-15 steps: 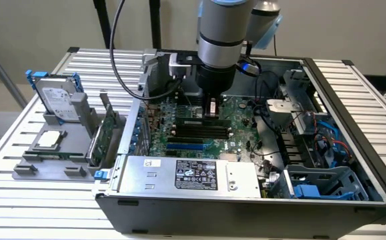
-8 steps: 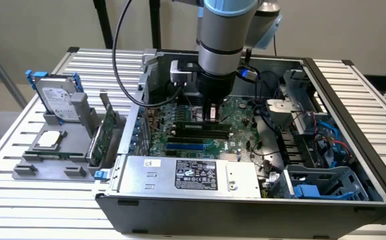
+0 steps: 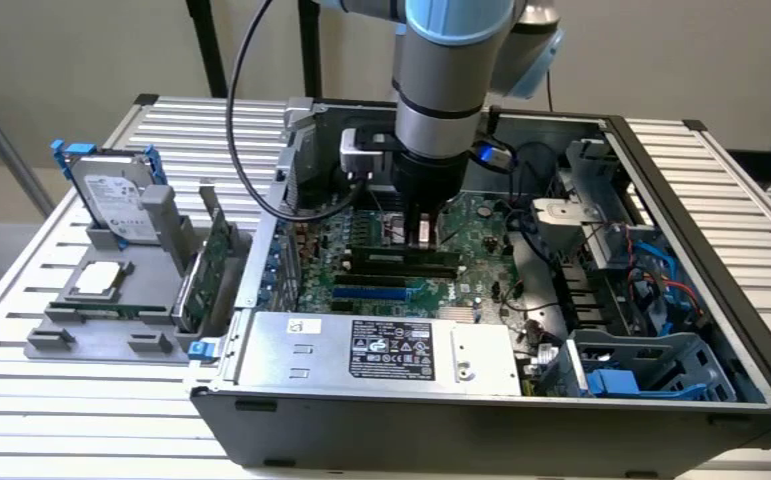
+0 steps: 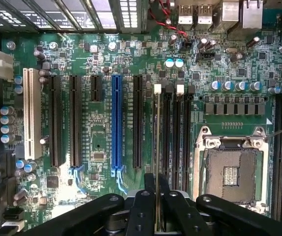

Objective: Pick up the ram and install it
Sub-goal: 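Insert the ram into the slot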

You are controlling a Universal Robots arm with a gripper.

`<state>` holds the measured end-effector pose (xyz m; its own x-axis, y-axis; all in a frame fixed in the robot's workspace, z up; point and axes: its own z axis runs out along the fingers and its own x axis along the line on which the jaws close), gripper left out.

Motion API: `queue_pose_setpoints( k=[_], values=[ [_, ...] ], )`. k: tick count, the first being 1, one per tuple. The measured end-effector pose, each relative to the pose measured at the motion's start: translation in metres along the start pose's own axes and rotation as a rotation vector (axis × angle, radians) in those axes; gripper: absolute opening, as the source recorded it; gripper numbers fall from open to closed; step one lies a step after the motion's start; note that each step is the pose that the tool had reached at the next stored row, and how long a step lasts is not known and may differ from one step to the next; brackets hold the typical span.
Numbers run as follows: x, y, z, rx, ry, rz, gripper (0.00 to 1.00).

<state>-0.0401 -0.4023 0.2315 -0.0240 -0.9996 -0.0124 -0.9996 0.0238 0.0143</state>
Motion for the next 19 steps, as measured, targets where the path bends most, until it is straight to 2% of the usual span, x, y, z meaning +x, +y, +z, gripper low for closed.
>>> queue_pose_setpoints(
  k=[6,19],
  values=[
    [-0.0014,0.0,0.0029,0.0,0.0038,-0.003,0.0],
    [-0.0029,0.0,0.0075,0.0,0.0061,-0.006,0.0]
  ],
)
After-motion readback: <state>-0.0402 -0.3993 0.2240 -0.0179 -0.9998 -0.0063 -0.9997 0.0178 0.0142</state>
